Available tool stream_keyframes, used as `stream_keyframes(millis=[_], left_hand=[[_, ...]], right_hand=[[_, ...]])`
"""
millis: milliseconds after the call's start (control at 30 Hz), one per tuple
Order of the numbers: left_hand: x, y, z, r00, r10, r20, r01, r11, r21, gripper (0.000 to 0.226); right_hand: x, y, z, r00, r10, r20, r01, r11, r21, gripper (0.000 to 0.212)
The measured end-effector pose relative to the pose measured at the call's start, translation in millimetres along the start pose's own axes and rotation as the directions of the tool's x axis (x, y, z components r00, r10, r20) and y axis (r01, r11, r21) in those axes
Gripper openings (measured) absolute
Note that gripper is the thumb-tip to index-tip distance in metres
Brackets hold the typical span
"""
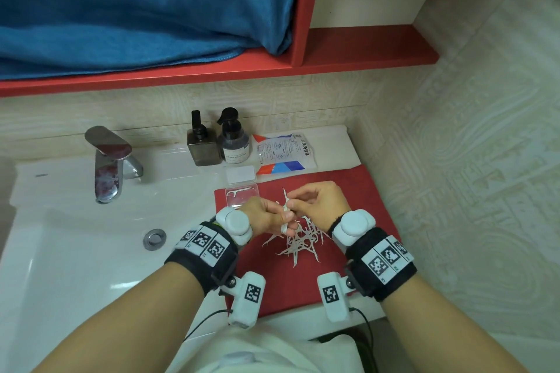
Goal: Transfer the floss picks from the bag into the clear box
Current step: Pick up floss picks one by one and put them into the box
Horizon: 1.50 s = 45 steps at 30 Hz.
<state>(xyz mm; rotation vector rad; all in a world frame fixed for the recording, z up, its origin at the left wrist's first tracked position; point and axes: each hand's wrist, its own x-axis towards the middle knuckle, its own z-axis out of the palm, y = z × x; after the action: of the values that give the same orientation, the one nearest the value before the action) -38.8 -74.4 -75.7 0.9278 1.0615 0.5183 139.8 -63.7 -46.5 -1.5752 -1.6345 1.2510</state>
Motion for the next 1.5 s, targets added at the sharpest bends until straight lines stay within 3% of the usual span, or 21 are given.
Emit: stream_keyframes(millis=[200, 300, 367, 467, 700, 900, 1000, 1133, 1267, 1500], left_hand=[[1, 4, 4, 0.997, 0.038, -0.062, -0.034, 0.998, 0.051, 0.012], [2, 5, 3, 0.981, 0.039, -0.19, -0.019, 0.994, 0.105, 0.016], [3, 3, 0, 0.958, 0.052, -0.281, -0.011, 0.989, 0.144, 0.019], [4, 1, -3, 0.952, 0.07, -0.297, -0.021, 0.986, 0.164, 0.019], [5, 1, -2, 0.957, 0.08, -0.279, -0.033, 0.985, 0.17, 0.02], [5, 1, 3, 0.956, 0.075, -0.282, -0.039, 0.991, 0.132, 0.015], [4, 1, 5, 0.959, 0.074, -0.274, -0.042, 0.992, 0.123, 0.016], [4, 1, 6, 0.96, 0.055, -0.275, -0.019, 0.991, 0.133, 0.019], [4, -1, 6, 0.958, 0.034, -0.286, 0.002, 0.992, 0.125, 0.018], [5, -3, 7, 0.955, 0.004, -0.297, 0.031, 0.993, 0.114, 0.016]], right_hand=[[-1, 0, 1, 0.998, -0.046, -0.036, 0.048, 0.997, 0.06, 0.012], [0, 2, 4, 0.999, 0.035, -0.027, -0.031, 0.992, 0.12, 0.017], [2, 8, 6, 0.996, 0.089, -0.009, -0.089, 0.995, -0.044, 0.017], [3, 18, 6, 0.984, 0.125, 0.131, -0.055, 0.896, -0.44, 0.016], [3, 25, 23, 0.921, 0.147, 0.36, 0.174, 0.674, -0.718, 0.027], [3, 30, 17, 0.918, 0.168, 0.359, 0.145, 0.701, -0.698, 0.022], [1, 32, 13, 0.927, 0.132, 0.351, 0.181, 0.661, -0.728, 0.023], [1, 37, 8, 0.942, 0.062, 0.329, 0.209, 0.661, -0.721, 0.026], [0, 40, 15, 0.927, 0.092, 0.364, 0.222, 0.647, -0.729, 0.034], [0, 49, 18, 0.933, 0.082, 0.352, 0.207, 0.677, -0.706, 0.014]])
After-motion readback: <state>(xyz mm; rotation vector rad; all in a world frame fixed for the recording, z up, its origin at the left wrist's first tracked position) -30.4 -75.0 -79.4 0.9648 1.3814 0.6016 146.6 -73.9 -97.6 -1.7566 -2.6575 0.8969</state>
